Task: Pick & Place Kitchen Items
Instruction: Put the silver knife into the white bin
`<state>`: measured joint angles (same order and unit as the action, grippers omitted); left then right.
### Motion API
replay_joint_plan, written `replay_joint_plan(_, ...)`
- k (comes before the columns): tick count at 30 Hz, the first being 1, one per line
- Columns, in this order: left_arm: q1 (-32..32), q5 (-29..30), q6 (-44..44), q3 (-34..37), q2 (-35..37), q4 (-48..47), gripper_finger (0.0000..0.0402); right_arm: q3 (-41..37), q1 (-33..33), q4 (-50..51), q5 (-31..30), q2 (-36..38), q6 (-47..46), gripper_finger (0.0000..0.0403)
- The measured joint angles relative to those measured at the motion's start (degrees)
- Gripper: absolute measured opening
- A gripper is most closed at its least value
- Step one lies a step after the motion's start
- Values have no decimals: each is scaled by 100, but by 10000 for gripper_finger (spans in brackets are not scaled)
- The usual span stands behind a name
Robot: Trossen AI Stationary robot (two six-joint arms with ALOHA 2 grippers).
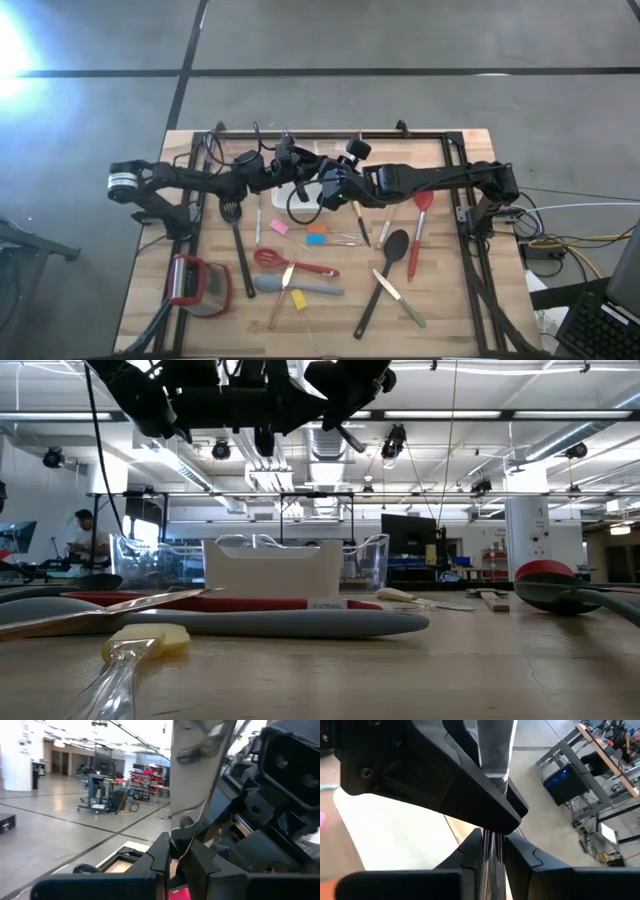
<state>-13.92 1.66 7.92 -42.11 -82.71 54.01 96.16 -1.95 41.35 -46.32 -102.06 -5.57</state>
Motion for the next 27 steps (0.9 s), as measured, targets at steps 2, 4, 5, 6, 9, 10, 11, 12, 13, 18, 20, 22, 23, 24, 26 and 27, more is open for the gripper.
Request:
replay_joint_plan(2,-79,-158,-80,0,147,-260,24,0,-9,62,49,47,-95,87)
replay_joint_plan(4,-197,-301,-147,-21,328,-710,24,0,-11,292,5,183,-124,123)
replay_joint_plan(5,-255,-362,-225,-62,430,-1059,24,8,-9,460,-16,259,-211,138)
replay_joint_plan(6,-316,-434,-331,-133,545,-1497,24,15,-8,673,-36,349,-348,152)
replay_joint_plan(9,-480,-541,-863,-519,906,-3098,24,14,-2,1615,-38,616,-1034,183)
replay_joint_plan(10,-529,-549,-1118,-710,1014,-3706,24,13,-3,1938,-35,705,-1322,190)
replay_joint_plan(11,-569,-544,-1408,-928,1087,-4374,24,13,-5,2286,-35,795,-1614,195)
replay_joint_plan(12,-607,-535,-1737,-1169,1135,-5034,24,13,-5,2587,-35,895,-1895,198)
replay_joint_plan(13,-638,-502,-2042,-1433,1160,-5701,24,6,-5,2843,-35,985,-2130,201)
replay_joint_plan(18,-711,-456,-3257,-3014,795,-8391,24,-262,2,3139,-32,1301,-2534,204)
replay_joint_plan(20,-718,-430,-3531,-3602,471,-9087,24,-418,5,3076,-31,1405,-2548,204)
replay_joint_plan(22,-715,-410,-3796,-4126,71,-9732,24,-578,23,3000,-35,1508,-2571,205)
replay_joint_plan(23,-699,-401,-3910,-4388,-151,-10046,24,-645,38,2996,-38,1532,-2609,205)
replay_joint_plan(24,-684,-368,-3958,-4613,-365,-10337,24,-717,57,3002,-38,1554,-2648,205)
replay_joint_plan(26,-661,-295,-3959,-4944,-762,-10818,24,-878,57,3006,-33,1594,-2730,205)
replay_joint_plan(27,-660,-268,-3972,-5038,-924,-11011,24,-958,54,3006,-31,1625,-2737,205)
